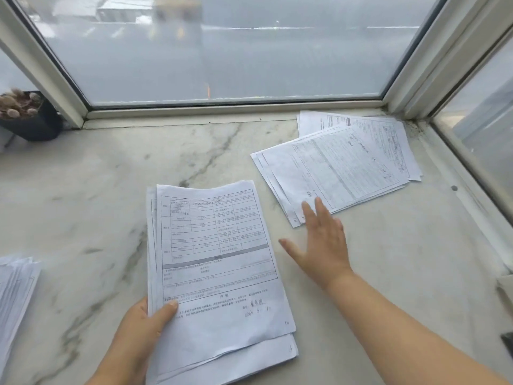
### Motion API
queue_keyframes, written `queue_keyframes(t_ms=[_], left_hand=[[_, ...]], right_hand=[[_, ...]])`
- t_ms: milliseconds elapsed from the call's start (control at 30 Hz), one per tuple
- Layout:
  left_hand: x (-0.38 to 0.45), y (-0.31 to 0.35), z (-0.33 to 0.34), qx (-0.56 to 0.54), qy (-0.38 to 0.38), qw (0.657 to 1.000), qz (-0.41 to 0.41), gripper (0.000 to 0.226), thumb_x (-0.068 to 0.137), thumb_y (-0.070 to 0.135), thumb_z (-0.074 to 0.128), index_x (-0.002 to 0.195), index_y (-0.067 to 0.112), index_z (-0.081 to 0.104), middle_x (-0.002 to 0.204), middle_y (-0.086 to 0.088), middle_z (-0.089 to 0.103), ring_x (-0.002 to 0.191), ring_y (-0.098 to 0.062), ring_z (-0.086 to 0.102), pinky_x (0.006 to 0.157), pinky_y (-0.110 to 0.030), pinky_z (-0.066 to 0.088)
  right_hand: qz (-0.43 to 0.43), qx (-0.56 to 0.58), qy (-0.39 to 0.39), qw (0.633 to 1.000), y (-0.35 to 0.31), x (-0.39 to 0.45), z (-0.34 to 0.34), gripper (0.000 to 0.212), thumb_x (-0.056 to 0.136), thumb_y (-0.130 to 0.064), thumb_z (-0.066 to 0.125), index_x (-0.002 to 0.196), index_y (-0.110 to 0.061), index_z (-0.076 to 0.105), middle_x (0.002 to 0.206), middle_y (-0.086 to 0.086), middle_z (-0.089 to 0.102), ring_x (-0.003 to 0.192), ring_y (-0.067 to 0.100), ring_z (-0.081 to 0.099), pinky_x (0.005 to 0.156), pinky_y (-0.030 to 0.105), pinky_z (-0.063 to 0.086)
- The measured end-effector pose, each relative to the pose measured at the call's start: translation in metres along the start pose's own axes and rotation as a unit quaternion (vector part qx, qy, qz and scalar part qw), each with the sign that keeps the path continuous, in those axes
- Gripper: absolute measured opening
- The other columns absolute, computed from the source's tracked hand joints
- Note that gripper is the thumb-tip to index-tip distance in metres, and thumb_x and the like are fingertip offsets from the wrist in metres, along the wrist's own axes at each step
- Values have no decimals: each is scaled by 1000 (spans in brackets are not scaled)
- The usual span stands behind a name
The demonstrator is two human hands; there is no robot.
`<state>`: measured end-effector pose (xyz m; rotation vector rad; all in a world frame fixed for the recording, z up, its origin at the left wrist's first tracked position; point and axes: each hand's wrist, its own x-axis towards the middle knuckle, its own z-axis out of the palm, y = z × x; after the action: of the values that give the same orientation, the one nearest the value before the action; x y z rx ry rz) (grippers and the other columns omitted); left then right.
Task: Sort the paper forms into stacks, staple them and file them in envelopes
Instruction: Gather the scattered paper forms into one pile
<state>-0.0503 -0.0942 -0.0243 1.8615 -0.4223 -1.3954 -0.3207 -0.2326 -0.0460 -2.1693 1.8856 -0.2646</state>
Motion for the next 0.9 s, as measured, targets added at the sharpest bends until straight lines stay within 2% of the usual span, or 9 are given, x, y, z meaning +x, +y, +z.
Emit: queue_keyframes(t_ms=[100, 167, 267, 367, 467, 567, 667, 767, 900], left_hand=[[2, -1, 3, 0, 25, 1000, 12, 19, 90, -4, 58, 95, 10, 70, 83, -6, 76, 82, -27, 69, 73, -36, 51], [5, -1, 4, -7, 24, 1000, 7, 18, 90, -4, 59, 95, 10, 69, 82, -6, 76, 83, -28, 68, 76, -39, 52], [7, -3, 2, -22, 15, 1000, -6, 19, 90, -4, 57, 101, 7, 69, 92, -13, 75, 91, -35, 69, 91, -49, 50], [6, -2, 2, -29, 6, 999, -12, 22, 91, -3, 56, 106, 6, 68, 97, -15, 74, 94, -37, 69, 94, -52, 48], [4, 1, 1, -38, -5, 999, -30, 21, 91, -3, 55, 106, 5, 67, 97, -15, 74, 92, -37, 70, 90, -49, 51], [7, 8, -4, -42, -34, 996, -68, 22, 91, -3, 54, 110, -2, 65, 100, -20, 72, 93, -40, 69, 92, -50, 50], [7, 19, -13, -44, -68, 990, -114, 25, 88, -2, 53, 110, -3, 65, 102, -24, 71, 89, -40, 70, 83, -46, 54], [5, 25, -19, -37, -77, 988, -131, 32, 78, 6, 59, 108, -2, 67, 100, -23, 72, 82, -34, 72, 72, -42, 58], [5, 28, -18, -56, -97, 991, -75, 38, 93, 39, 50, 115, 15, 70, 117, -12, 69, 105, -32, 67, 99, -51, 45]], right_hand=[[132, -17, -96, 986, 24, 46, -11, 112, 76, -77, 53, 155, -24, -5, 163, 3, -10, 151, 19, -5, 119, 43, -1], [155, -8, -113, 981, 31, 60, -8, 109, 76, -79, 51, 156, -25, 1, 164, 1, -7, 150, 18, -4, 119, 44, -1], [143, -32, -56, 988, 39, 66, -4, 75, 88, -62, 50, 151, -26, 29, 160, 4, 19, 144, 24, 21, 114, 40, 16], [88, -43, 7, 995, 54, 74, -12, 48, 90, -18, 38, 135, -23, 54, 136, 5, 51, 118, 30, 49, 94, 37, 36], [117, 49, 18, 992, 55, 75, -29, 52, 92, -3, 37, 133, -29, 58, 135, 0, 58, 121, 27, 53, 93, 32, 41], [43, 286, 33, 957, 25, 52, -46, 48, 89, 3, 43, 110, -32, 68, 122, -4, 63, 124, 21, 54, 97, 14, 37], [-81, 332, 0, 940, -7, 8, -46, 27, 79, -30, 55, 89, -47, 73, 136, -11, 52, 135, 10, 37, 113, 27, 23], [-152, 303, -99, 936, -20, -31, -28, 27, 74, -44, 65, 99, -53, 67, 148, -25, 27, 140, -11, 10, 118, 36, 2], [-196, 191, -181, 945, -25, -66, 14, 21, 83, -41, 72, 101, -50, 69, 149, -31, 4, 149, 7, 2, 118, 27, -12]])
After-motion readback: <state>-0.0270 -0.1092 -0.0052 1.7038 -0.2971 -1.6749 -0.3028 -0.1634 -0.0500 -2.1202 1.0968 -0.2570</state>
